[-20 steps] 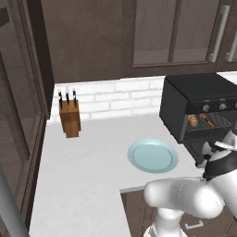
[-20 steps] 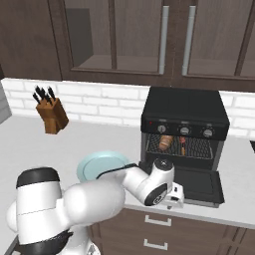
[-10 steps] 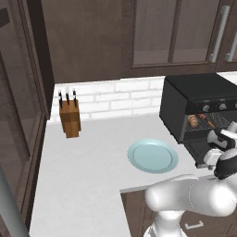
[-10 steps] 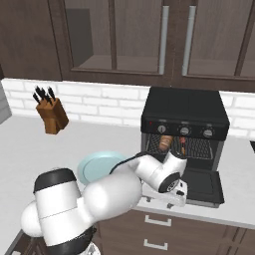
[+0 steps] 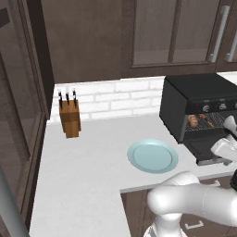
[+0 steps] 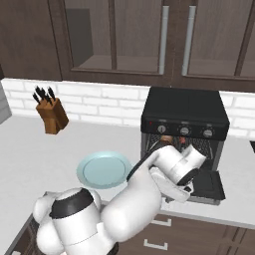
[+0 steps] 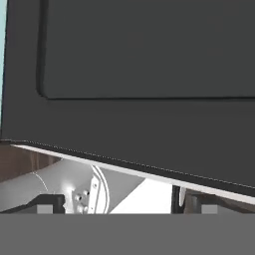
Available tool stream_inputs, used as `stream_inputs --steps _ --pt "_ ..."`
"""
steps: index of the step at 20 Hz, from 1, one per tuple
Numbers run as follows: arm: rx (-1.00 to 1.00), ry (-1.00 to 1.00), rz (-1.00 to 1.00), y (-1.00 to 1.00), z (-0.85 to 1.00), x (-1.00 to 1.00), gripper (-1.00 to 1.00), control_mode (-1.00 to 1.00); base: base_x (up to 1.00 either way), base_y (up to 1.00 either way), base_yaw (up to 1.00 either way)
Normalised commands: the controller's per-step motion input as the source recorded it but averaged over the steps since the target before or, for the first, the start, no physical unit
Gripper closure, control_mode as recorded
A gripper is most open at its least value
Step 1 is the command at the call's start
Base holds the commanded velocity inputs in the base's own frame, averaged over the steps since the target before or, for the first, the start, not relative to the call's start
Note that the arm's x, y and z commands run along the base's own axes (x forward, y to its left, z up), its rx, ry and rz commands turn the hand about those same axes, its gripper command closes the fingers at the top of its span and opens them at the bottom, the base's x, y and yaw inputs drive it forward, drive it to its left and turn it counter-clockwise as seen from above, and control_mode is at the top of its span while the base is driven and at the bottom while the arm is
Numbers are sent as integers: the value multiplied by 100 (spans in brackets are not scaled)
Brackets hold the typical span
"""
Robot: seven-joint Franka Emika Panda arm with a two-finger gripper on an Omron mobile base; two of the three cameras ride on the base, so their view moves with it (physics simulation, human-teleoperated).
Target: Pick up the kebab skewer and baguette bread, and place them inside the toaster oven. Close the toaster oven door and start by setting the timer.
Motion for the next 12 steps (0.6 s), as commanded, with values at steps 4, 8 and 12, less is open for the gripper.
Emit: stream_inputs --steps 4,8,12 --pt "-4 -45 -1 53 1 78 -100 -100 0 0 0" --pt "-5 -48 -1 54 0 88 -100 -100 0 0 0" --pt "-6 -50 -1 60 3 96 -100 -100 0 0 0"
